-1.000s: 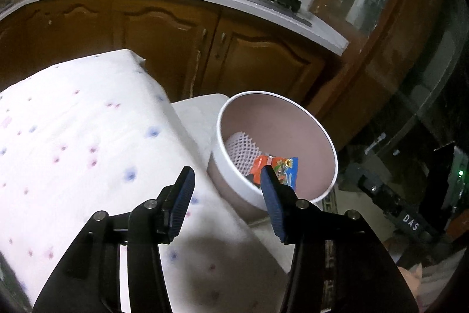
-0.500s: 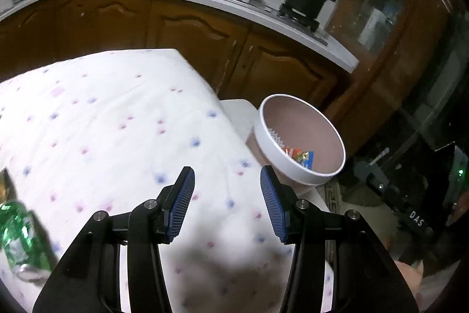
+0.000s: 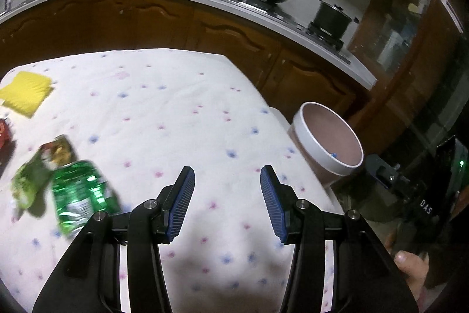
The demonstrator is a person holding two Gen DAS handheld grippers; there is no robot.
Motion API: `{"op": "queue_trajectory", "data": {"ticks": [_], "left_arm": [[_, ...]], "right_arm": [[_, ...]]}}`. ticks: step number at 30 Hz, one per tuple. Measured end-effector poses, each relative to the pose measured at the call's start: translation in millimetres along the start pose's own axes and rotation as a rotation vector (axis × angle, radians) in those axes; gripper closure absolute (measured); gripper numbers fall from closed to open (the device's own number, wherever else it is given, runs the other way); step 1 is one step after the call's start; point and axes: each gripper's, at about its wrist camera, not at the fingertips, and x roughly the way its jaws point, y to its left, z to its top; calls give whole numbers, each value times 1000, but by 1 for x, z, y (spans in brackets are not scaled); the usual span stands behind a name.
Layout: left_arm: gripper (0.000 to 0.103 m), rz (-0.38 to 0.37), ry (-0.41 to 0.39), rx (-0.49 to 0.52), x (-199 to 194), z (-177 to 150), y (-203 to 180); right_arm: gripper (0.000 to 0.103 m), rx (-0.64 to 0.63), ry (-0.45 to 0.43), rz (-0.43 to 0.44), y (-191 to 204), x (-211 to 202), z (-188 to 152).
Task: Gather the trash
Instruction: 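Move both open tools back over the remaining trash on the table, then grasp the green drink pouch with the left tool while the right tool grasps the green can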
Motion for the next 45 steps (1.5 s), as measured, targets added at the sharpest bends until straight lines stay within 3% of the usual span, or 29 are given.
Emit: {"op": "queue_trajectory", "data": {"ticks": [24,34,38,45], "left_arm": [[53,216,-110,-154,-100,-26,151],[47,274,-67,-103,-91,-23,176],[47,294,-37,-71,-79,-18,180],[47,269,1,-19,-59,-7,185]], "right_arm": [[14,-145,100,181,124,28,-41],[14,-163,225,329,165,73,-57],[15,-172,277,339,174,95,-60],[32,-191,344,369,186,124,-66]]}}
